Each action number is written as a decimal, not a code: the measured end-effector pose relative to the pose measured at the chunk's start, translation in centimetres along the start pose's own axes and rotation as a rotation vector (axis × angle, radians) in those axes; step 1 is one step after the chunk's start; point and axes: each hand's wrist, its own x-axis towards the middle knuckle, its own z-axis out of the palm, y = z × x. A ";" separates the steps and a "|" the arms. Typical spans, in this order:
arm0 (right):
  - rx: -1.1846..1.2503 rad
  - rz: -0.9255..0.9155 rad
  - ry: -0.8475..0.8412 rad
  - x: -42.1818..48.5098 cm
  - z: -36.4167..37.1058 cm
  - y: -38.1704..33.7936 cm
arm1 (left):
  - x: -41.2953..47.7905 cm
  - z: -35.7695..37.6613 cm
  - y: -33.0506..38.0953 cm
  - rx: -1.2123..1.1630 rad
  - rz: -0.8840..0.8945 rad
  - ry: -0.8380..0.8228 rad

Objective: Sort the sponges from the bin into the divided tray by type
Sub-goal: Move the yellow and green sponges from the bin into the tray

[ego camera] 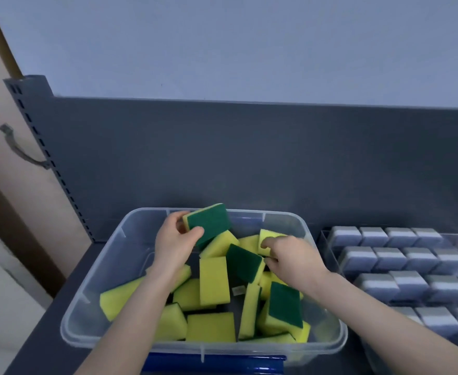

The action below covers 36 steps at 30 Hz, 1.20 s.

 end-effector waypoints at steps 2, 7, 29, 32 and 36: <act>-0.072 0.040 -0.130 0.2 0.7 -0.6 | -0.2 0.0 0.0 0.100 0.087 0.014; -0.101 0.108 -0.221 1.5 1.7 -2.3 | -0.5 0.2 -0.3 0.189 0.182 0.009; 0.773 0.333 0.182 0.8 -0.2 -3.0 | -1.2 -0.4 0.0 0.332 0.297 0.095; 0.893 0.365 0.275 -0.9 -1.3 -1.7 | -2.0 0.1 1.0 0.297 0.312 0.096; 0.967 0.394 0.419 -3.6 -2.5 0.7 | -4.6 2.3 3.3 0.231 0.378 0.081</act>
